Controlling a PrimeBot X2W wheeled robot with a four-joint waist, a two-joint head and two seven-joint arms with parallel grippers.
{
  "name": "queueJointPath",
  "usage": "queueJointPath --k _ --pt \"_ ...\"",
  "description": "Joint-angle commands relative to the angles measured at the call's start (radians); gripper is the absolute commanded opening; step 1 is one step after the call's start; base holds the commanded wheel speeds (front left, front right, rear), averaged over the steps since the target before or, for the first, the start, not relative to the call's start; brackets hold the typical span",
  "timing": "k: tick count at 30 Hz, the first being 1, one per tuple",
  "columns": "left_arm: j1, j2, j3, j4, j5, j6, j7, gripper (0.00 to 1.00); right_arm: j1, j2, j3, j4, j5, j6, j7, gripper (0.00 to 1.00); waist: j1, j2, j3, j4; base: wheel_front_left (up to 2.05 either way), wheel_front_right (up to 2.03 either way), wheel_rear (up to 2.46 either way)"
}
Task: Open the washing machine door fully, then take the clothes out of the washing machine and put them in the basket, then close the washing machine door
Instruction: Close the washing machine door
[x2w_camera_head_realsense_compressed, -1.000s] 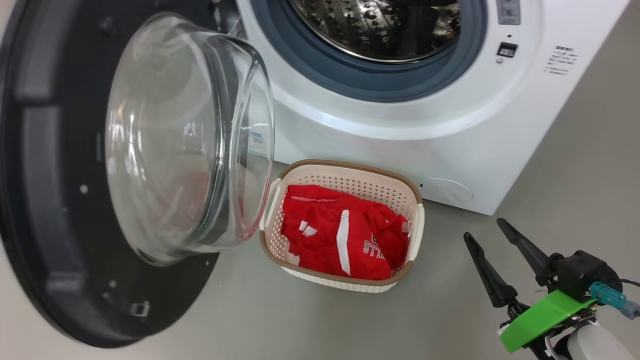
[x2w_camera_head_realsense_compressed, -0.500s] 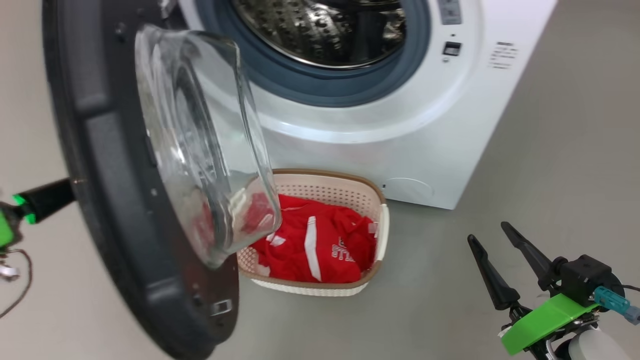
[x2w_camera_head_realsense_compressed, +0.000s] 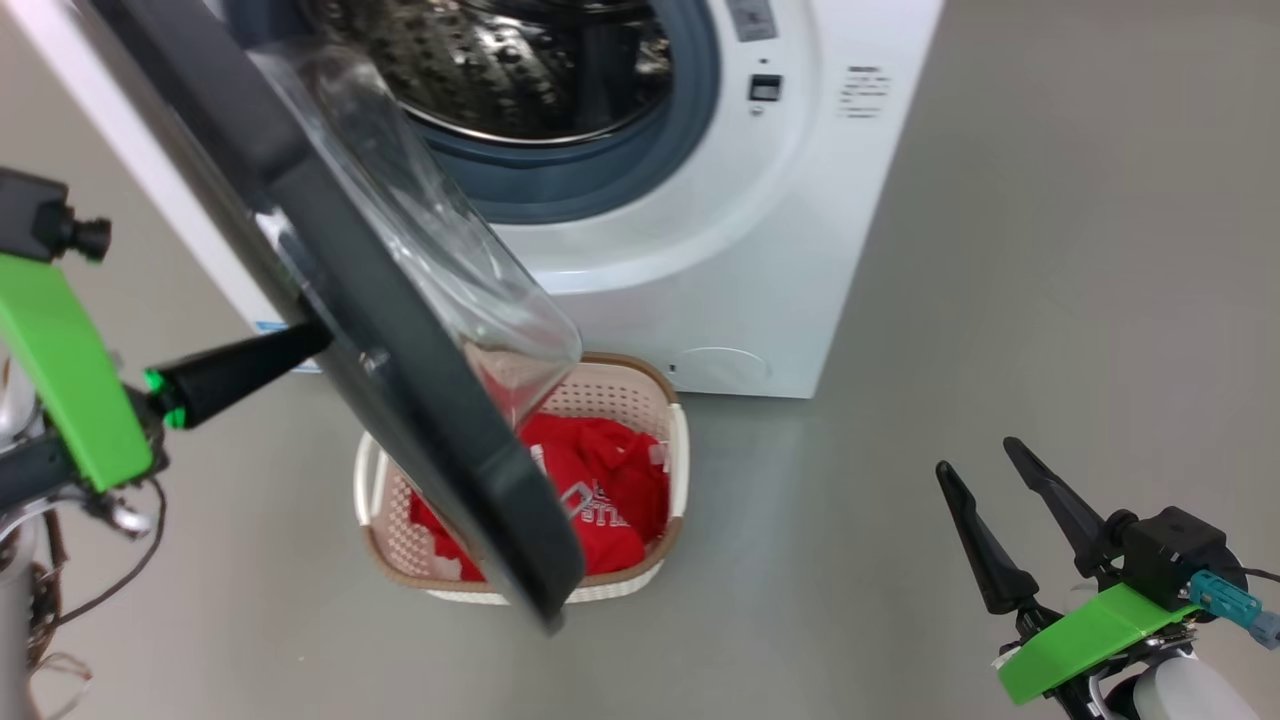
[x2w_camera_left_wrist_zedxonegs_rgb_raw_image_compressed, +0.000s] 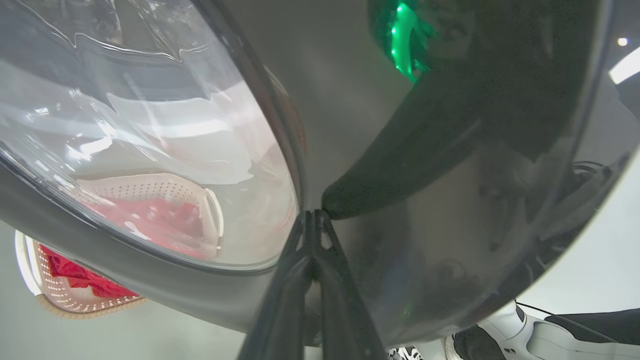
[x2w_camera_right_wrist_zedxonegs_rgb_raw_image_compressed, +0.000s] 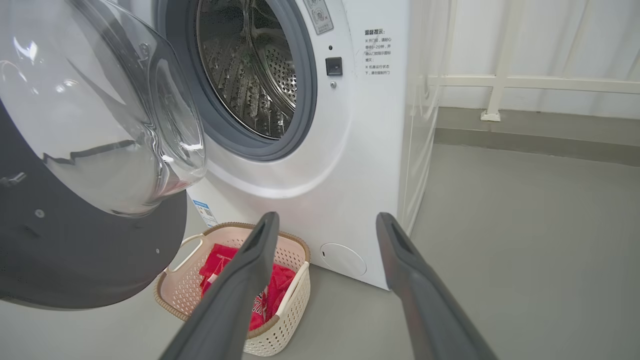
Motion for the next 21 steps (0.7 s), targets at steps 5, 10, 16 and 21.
queueJointPath --k 5,10,16,21 --pt "-0.105 0.006 0.012 0.002 0.032 -0.011 -0.070 0.00 -0.007 0.002 0.006 -0.031 -0.015 0.002 -0.012 1.00 0.0001 0.0000 0.029 -0.082 0.00 0.00 0.00" --pt "-0.154 -0.016 -0.008 0.037 0.055 -0.011 -0.144 0.00 -0.018 0.010 -0.003 -0.032 -0.015 0.002 -0.012 1.00 0.0001 0.0000 0.045 -0.125 0.00 0.00 0.00" --pt "-0.197 -0.035 -0.036 0.079 0.076 -0.011 -0.208 0.00 -0.029 0.023 -0.005 -0.034 -0.015 0.002 -0.012 1.00 0.0001 0.0000 0.061 -0.168 0.00 0.00 0.00" --pt "-0.249 -0.044 -0.041 0.144 0.081 -0.011 -0.255 0.00 -0.039 0.036 -0.013 -0.035 -0.017 0.002 -0.012 1.00 0.0001 0.0000 0.083 -0.207 0.00 0.00 0.00"
